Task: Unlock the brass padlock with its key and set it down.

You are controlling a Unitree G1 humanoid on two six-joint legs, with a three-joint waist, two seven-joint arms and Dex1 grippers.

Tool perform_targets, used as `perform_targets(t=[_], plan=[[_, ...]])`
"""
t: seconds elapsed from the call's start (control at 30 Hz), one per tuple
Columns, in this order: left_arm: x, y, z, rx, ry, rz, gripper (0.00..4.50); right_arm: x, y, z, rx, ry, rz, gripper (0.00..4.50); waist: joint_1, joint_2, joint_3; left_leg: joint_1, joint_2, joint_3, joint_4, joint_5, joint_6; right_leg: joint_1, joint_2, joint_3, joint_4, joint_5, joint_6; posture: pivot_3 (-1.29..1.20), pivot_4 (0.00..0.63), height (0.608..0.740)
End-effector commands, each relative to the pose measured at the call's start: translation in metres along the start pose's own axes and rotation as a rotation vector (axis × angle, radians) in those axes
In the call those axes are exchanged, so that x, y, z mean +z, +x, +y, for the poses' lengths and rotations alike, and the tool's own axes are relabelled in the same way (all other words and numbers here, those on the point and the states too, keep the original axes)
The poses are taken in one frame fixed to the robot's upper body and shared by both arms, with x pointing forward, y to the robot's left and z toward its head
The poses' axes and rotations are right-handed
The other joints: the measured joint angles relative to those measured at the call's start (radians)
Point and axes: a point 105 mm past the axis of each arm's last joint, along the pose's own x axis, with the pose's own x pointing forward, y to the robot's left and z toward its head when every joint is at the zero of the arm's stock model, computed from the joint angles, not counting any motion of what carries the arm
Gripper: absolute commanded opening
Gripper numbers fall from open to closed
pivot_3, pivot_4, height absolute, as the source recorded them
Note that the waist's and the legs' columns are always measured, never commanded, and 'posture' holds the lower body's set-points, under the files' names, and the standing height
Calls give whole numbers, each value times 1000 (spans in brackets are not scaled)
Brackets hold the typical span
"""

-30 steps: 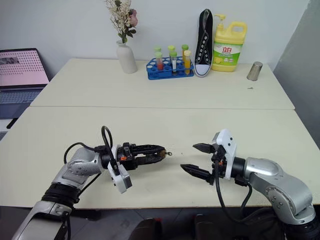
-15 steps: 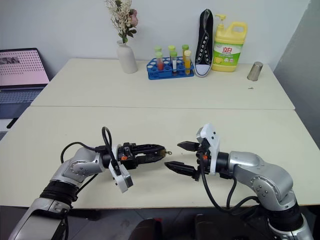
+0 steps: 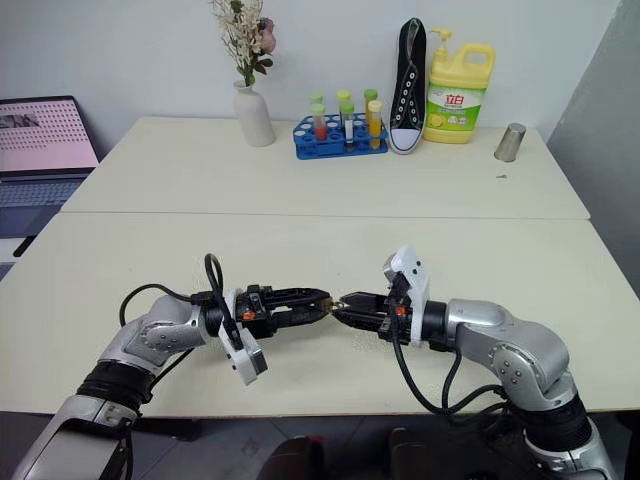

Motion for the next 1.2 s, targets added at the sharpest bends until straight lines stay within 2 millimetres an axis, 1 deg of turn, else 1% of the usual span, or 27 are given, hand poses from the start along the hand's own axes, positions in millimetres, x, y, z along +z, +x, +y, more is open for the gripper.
perform_targets(t=[0.03, 0.07, 0.3, 0.53, 0.7, 0.8, 0.9, 1.2], plan=[[5, 1, 9, 26, 35, -21, 962, 8, 1, 5, 23, -27, -21, 150, 0, 0, 0, 0, 0, 0, 0, 0, 0, 0, 0, 0, 0, 0, 0, 0, 150, 740], [5, 1, 10, 27, 35, -22, 962, 8, 1, 6, 27, -25, -20, 0, 0, 0, 0, 0, 0, 0, 0, 0, 0, 0, 0, 0, 0, 0, 0, 0, 150, 740], [6, 2, 10, 33, 35, -18, 962, 7, 2, 7, 46, -18, -10, 0, 0, 0, 0, 0, 0, 0, 0, 0, 0, 0, 0, 0, 0, 0, 0, 0, 150, 740], [6, 3, 10, 26, 45, -17, 962, 6, -2, 4, 75, 58, 30, 0, 0, 0, 0, 0, 0, 0, 0, 0, 0, 0, 0, 0, 0, 1, -1, 0, 150, 740], [7, 3, 9, 16, 59, -23, 962, 10, -6, 2, 117, 149, 78, 0, 0, 0, 0, 0, 0, 0, 0, 0, 0, 0, 0, 0, 0, 2, -4, 0, 150, 740], [8, 3, 9, 13, 71, -28, 962, 16, -7, 0, 144, 208, 95, 0, 0, 0, 0, 0, 0, 0, 0, 0, 0, 0, 0, 0, 0, 2, -4, 0, 150, 740], [10, 2, 8, 12, 81, -32, 962, 21, -7, -4, 175, 334, 125, 0, 0, 0, 0, 0, 0, 0, 0, 0, 0, 0, 0, 0, 0, 2, -4, 0, 150, 740], [13, 2, 6, 14, 95, -27, 962, 23, -3, -7, 195, 481, 178, 0, -1, 0, 0, -1, 0, 0, -1, 0, 0, -1, -1, 0, 0, 3, -5, 0, 150, 740]])
